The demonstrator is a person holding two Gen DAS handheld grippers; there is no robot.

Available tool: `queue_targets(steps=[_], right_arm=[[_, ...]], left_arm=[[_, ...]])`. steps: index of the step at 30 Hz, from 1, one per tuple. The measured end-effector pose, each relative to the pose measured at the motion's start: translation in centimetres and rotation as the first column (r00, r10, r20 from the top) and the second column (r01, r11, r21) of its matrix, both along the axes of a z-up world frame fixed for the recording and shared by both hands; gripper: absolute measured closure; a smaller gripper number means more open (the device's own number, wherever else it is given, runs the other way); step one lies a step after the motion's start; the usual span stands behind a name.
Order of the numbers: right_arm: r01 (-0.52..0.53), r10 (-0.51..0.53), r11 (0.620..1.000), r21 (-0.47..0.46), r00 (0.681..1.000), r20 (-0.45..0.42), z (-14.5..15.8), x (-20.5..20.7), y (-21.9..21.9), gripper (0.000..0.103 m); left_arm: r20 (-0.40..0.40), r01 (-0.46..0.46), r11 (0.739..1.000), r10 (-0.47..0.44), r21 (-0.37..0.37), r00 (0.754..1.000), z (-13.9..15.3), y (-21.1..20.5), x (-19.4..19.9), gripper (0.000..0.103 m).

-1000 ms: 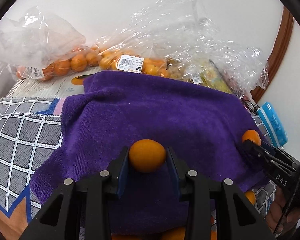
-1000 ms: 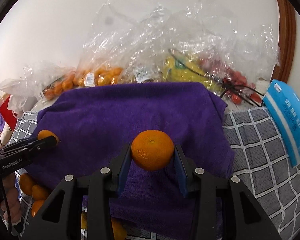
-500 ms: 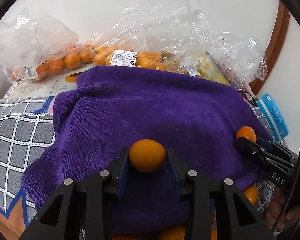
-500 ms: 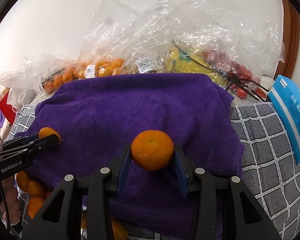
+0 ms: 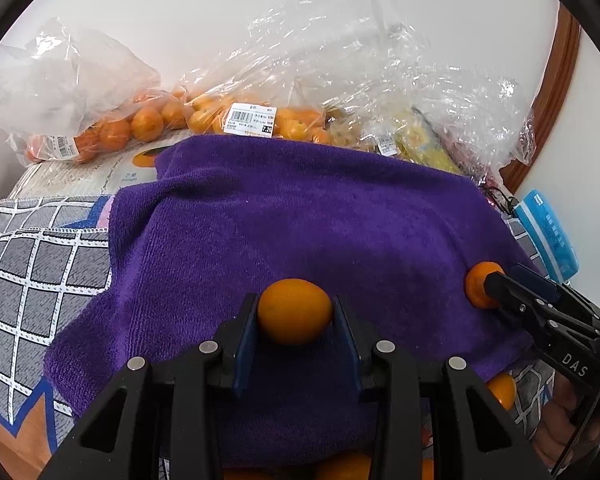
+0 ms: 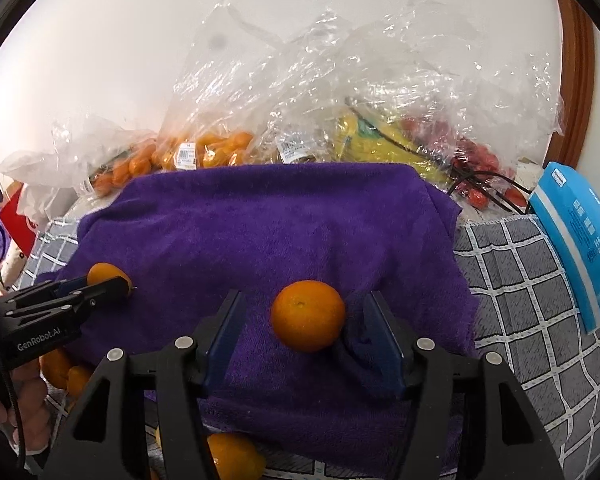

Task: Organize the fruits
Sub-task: 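Open the right tool to drop its orange on the towel while the left tool releases its orange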

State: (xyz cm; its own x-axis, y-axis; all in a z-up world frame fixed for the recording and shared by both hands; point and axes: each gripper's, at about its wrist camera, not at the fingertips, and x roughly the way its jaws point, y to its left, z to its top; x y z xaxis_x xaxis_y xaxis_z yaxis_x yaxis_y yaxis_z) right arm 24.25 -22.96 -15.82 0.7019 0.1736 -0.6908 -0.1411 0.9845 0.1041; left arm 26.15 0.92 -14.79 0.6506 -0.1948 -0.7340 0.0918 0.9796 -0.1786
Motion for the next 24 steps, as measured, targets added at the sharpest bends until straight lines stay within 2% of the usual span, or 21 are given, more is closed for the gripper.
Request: queue_targets(steps=[2, 4, 7, 17, 24], right_arm=[[0.010, -0.010, 1.000, -0.008, 1.000, -0.007, 0.2, 0.0, 0.0, 0.042], [0.010, -0.010, 1.000, -0.013, 1.000, 0.001, 0.3, -0.3, 0.1, 0.042], [0.022, -0.021, 0.999, -0.024, 0.999, 0.036, 0.9, -0.7, 0.4, 0.042], [0.013, -0.004, 0.997, -0.070, 0.993, 0.117, 1.9, -1.9, 1.4, 0.042], [0.006, -0.005, 1.000, -0.009, 0.992, 0.129, 2.5, -2.2, 1.0, 0.042]], left_arm=[[0.009, -0.004, 1.000, 0.004, -0.008, 1.000, 0.3, 0.1, -0.1, 0.065], [0.021, -0.001, 1.000, 0.002, -0.021, 1.000, 0.6, 0.2, -0.3, 0.054], [0.052, 0.002, 0.999, 0.000, -0.034, 0.999, 1.2, 0.2, -0.7, 0.048], [0.102, -0.017, 0.999, 0.020, -0.035, 0.995, 2.3, 0.0, -1.7, 0.046], [0.149, -0.027, 1.000, 0.028, -0.004, 0.988, 3.1, -0.3, -2.3, 0.046]])
